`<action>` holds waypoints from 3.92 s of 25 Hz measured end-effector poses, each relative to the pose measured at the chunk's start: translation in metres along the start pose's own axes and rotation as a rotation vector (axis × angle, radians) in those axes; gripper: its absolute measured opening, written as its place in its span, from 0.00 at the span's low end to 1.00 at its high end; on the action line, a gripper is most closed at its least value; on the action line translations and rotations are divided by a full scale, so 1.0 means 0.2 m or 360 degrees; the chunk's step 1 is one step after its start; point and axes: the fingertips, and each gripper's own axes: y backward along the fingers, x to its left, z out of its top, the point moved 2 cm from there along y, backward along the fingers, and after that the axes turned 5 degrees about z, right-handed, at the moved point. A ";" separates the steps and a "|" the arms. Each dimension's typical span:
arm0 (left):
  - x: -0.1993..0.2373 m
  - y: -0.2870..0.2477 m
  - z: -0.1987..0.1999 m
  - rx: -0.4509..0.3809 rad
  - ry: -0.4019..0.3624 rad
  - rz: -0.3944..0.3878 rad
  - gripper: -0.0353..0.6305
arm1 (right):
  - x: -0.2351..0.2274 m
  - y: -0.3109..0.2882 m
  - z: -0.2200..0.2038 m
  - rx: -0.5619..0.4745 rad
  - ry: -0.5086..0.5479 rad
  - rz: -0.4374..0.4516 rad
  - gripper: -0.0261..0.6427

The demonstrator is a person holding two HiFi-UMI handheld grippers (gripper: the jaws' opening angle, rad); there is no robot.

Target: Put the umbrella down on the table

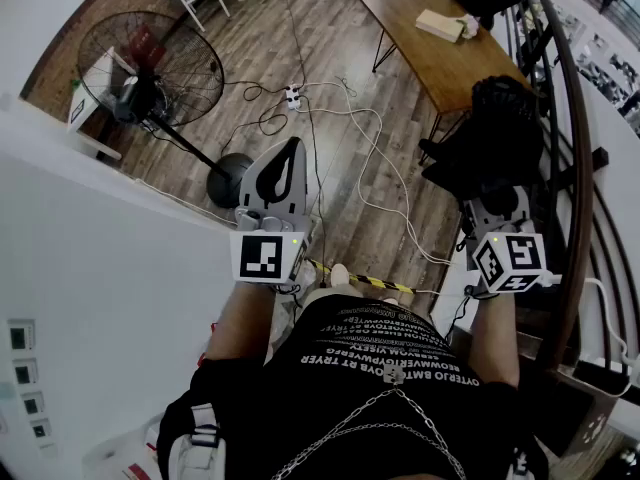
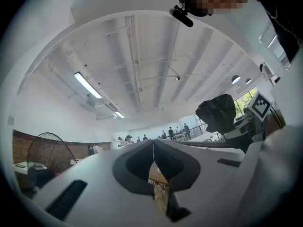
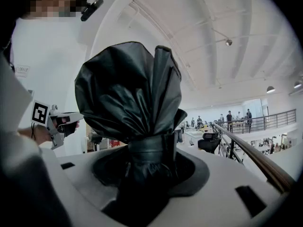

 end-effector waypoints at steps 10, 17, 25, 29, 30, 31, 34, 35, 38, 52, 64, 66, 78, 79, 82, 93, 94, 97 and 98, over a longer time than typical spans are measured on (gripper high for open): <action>-0.15 0.05 -0.01 0.0072 -0.0176 0.0010 0.10 | 0.06 0.04 -0.01 0.0017 0.0048 0.0053 0.39; -0.14 -0.02 -0.09 0.0090 -0.0151 -0.0019 0.10 | 0.06 -0.02 -0.02 -0.0073 0.0121 -0.0020 0.39; 0.08 -0.27 -0.12 0.0053 -0.0081 -0.0078 0.10 | 0.07 -0.31 -0.01 -0.0069 0.0126 -0.0071 0.39; 0.17 -0.41 -0.15 0.0015 -0.0098 -0.0146 0.10 | 0.08 -0.43 0.02 -0.0074 0.0100 -0.0120 0.39; 0.19 -0.45 -0.16 0.0012 -0.0104 -0.0157 0.10 | 0.08 -0.46 0.03 -0.0077 0.0111 -0.0132 0.39; 0.21 -0.48 -0.18 0.0007 -0.0099 -0.0165 0.10 | 0.08 -0.49 0.04 -0.0081 0.0122 -0.0142 0.39; 0.27 -0.55 -0.22 -0.0005 -0.0091 -0.0202 0.10 | 0.09 -0.55 0.07 -0.0094 0.0145 -0.0168 0.39; 0.28 -0.58 -0.23 -0.0013 -0.0087 -0.0217 0.10 | 0.10 -0.57 0.07 -0.0095 0.0150 -0.0182 0.39; 0.33 -0.64 -0.25 -0.0022 -0.0034 -0.0259 0.10 | 0.11 -0.62 0.08 -0.0079 0.0149 -0.0226 0.39; 0.43 -0.81 -0.39 -0.0006 -0.0033 -0.0207 0.10 | 0.02 -0.76 0.02 -0.0033 0.0082 -0.0220 0.39; 0.36 -1.29 -0.49 0.0059 -0.0037 -0.0174 0.10 | -0.39 -1.13 0.07 -0.0046 0.0120 -0.0147 0.39; 0.33 -1.40 -0.50 0.0054 -0.0030 -0.0173 0.10 | -0.48 -1.21 0.08 -0.0052 0.0127 -0.0138 0.39; 0.13 -1.94 -0.59 0.0114 -0.0038 -0.0137 0.10 | -0.96 -1.54 0.10 -0.0044 0.0092 -0.0045 0.39; 0.11 -1.99 -0.59 0.0116 -0.0041 -0.0130 0.10 | -1.01 -1.56 0.10 -0.0048 0.0088 -0.0038 0.39; 0.09 -2.10 -0.54 0.0105 -0.0063 -0.0110 0.10 | -1.10 -1.60 0.15 -0.0063 0.0078 -0.0019 0.39; 0.14 -2.20 -0.54 0.0141 -0.0102 -0.0056 0.10 | -1.20 -1.75 0.26 -0.0144 0.0072 0.0048 0.39; 0.14 -2.21 -0.56 0.0148 -0.0105 -0.0054 0.10 | -1.21 -1.77 0.25 -0.0149 0.0072 0.0053 0.39; 0.13 -2.26 -0.61 0.0175 -0.0107 -0.0064 0.10 | -1.26 -1.80 0.23 -0.0150 0.0081 0.0051 0.39; 0.12 -2.28 -0.62 0.0176 -0.0103 -0.0072 0.10 | -1.27 -1.80 0.23 -0.0149 0.0078 0.0047 0.39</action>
